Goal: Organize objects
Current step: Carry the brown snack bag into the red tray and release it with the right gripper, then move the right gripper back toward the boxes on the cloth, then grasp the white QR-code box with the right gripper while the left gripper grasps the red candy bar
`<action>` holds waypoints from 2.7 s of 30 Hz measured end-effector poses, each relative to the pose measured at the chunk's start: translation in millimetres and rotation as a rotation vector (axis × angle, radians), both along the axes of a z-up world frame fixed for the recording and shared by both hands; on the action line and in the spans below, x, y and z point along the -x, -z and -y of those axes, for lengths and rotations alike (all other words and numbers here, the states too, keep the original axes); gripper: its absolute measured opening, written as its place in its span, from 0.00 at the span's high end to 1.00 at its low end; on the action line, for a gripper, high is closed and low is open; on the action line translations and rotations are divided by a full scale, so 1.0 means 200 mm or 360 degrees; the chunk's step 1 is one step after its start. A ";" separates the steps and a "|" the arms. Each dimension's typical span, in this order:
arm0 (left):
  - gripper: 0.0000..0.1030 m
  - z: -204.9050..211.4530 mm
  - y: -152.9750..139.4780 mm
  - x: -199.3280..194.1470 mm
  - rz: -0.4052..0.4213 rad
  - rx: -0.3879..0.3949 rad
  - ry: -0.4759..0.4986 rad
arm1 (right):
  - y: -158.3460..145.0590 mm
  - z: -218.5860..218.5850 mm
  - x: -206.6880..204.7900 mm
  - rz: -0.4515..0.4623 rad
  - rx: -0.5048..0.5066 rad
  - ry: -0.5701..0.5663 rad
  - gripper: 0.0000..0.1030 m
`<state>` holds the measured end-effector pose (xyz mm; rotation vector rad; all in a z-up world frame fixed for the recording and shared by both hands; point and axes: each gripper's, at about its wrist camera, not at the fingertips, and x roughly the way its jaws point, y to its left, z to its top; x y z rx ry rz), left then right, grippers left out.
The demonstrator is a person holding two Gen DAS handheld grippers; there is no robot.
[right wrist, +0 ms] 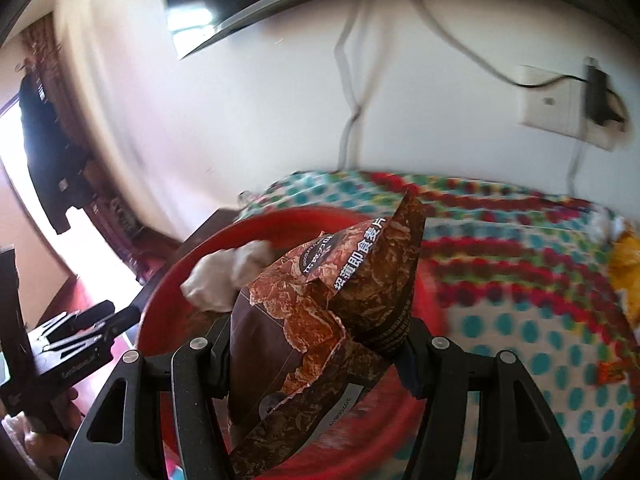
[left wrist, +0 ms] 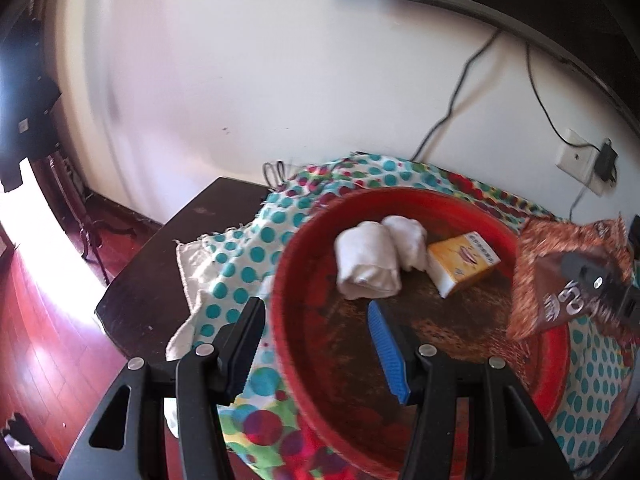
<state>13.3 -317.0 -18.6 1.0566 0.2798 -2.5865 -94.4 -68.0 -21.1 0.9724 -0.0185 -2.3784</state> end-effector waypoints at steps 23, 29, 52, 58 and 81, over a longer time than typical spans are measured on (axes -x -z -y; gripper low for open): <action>0.46 0.04 0.08 0.03 0.0065 -0.0034 0.0004 | 0.16 0.47 0.03 0.0065 -0.0296 -0.0217 0.11; 0.46 0.00 0.08 0.04 0.0079 -0.0013 0.0031 | 0.12 0.30 0.01 0.0073 -0.0271 -0.0146 0.11; 0.46 -0.43 0.05 0.10 0.0054 0.0101 0.0400 | 0.21 -1.47 0.05 0.0065 -0.0385 0.1028 0.23; 0.46 -0.67 0.03 0.08 0.0029 0.0211 0.0639 | 0.30 -1.63 0.11 0.0126 -0.0352 0.1073 0.23; 0.46 -1.70 0.05 0.55 0.0211 0.0187 0.1434 | 0.46 -1.78 0.26 0.0220 -0.0398 0.0909 0.70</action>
